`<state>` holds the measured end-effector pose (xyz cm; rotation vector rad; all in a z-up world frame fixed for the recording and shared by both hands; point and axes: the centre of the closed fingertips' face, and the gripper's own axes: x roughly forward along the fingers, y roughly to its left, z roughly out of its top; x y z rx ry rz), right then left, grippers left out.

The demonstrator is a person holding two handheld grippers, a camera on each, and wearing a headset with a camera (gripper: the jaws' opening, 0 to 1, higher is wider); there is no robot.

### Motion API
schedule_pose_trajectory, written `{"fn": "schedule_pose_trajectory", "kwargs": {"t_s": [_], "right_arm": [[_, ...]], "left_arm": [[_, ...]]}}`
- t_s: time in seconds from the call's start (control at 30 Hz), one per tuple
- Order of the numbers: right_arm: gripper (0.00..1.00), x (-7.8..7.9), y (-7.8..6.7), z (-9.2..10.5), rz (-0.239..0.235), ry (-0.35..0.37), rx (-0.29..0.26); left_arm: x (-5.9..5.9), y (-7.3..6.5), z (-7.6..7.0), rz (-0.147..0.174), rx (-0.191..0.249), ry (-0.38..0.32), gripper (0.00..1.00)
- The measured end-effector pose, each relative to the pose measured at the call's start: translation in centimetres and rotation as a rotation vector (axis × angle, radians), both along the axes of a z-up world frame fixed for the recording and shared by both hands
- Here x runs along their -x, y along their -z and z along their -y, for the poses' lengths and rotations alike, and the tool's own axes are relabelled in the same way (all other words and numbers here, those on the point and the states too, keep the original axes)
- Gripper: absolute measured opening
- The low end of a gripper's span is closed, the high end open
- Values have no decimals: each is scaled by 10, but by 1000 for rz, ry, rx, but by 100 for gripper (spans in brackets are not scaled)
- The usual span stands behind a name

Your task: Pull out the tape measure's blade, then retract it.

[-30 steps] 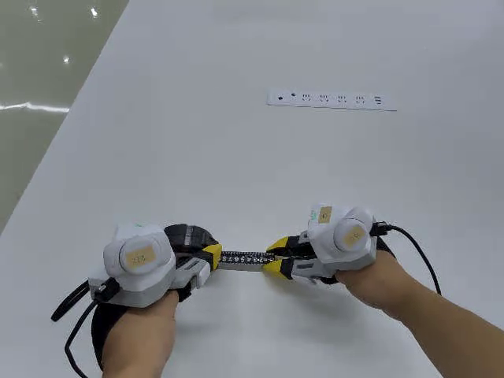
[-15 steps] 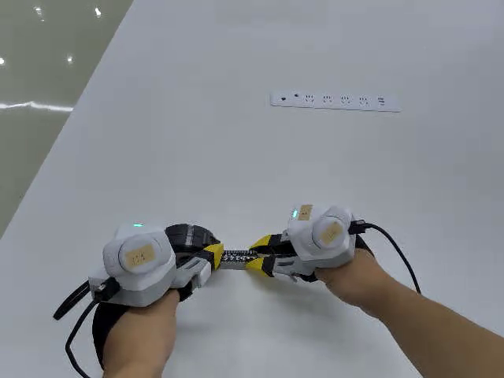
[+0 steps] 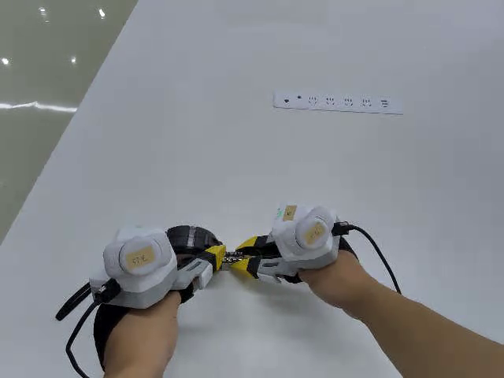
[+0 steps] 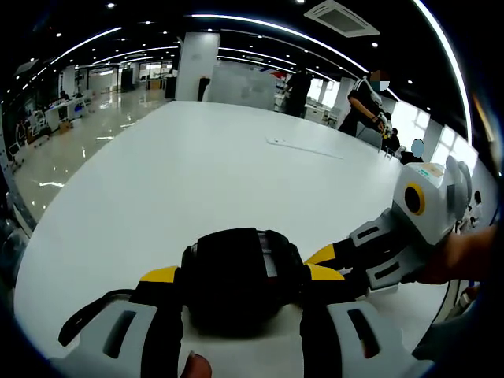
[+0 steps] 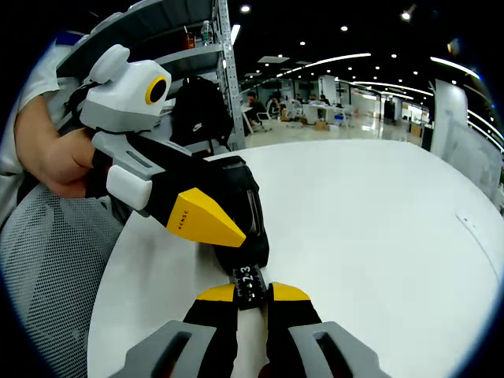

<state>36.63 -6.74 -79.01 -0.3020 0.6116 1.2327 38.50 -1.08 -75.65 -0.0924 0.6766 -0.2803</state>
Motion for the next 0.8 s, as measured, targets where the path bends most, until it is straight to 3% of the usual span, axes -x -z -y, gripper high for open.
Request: {"fn": "schedule_pose_trajectory", "kwargs": {"t_s": [0.23, 0.57, 0.8], "right_arm": [[10, -1, 0, -10, -4, 4, -12], [11, -2, -1, -8, -2, 7, -11], [13, -1, -1, -7, -27, 35, -17]], "left_arm": [[0, 0, -1, 3, 10, -5, 56], [-1, 0, -1, 0, 13, -8, 56], [0, 0, 0, -7, 13, -10, 58]]}}
